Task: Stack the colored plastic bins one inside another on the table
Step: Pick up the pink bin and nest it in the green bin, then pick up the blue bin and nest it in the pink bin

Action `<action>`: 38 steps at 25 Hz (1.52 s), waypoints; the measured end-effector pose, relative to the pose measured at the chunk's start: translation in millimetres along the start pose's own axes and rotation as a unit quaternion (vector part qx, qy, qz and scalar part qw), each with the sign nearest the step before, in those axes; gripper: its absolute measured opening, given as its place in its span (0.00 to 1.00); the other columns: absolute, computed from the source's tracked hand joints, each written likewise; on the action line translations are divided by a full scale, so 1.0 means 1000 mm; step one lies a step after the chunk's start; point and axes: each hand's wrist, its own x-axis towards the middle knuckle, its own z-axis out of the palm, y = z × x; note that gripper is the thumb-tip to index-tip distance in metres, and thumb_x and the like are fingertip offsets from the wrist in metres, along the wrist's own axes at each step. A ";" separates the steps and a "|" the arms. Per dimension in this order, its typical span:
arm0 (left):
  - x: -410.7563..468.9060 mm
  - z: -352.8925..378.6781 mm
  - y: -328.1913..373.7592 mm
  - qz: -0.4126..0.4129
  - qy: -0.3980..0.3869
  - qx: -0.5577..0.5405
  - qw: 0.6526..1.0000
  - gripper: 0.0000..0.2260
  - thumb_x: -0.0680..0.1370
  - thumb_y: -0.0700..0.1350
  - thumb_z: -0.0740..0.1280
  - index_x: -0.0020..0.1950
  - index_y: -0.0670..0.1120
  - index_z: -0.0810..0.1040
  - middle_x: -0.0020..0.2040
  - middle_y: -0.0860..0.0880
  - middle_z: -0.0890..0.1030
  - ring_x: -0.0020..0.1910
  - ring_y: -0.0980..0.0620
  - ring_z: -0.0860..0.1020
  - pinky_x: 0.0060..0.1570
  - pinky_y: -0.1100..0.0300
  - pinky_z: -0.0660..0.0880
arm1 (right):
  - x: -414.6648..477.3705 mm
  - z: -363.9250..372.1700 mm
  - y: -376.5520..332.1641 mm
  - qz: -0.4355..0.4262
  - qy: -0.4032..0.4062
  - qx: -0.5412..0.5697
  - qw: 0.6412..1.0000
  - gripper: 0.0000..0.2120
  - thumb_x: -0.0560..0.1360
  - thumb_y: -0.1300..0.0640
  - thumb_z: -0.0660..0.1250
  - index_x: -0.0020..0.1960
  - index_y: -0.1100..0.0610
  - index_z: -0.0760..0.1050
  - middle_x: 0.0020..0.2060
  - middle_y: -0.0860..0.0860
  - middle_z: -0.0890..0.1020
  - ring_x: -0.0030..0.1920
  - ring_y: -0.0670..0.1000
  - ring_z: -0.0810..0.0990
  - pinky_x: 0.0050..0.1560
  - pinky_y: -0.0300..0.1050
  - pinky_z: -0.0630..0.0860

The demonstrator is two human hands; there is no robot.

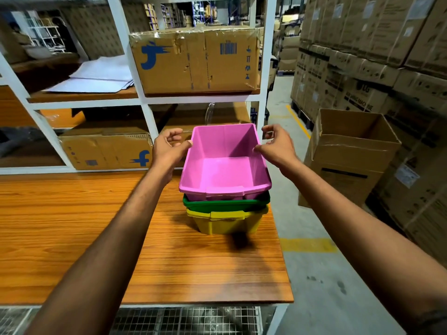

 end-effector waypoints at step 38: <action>-0.396 -0.428 -0.136 -0.077 0.240 0.161 0.954 0.23 0.78 0.46 0.73 0.70 0.61 0.73 0.64 0.61 0.77 0.64 0.62 0.77 0.52 0.55 0.80 | -0.485 0.277 -0.112 -0.255 -0.383 0.060 0.886 0.27 0.77 0.50 0.73 0.73 0.40 0.68 0.64 0.39 0.74 0.64 0.40 0.76 0.61 0.48 0.78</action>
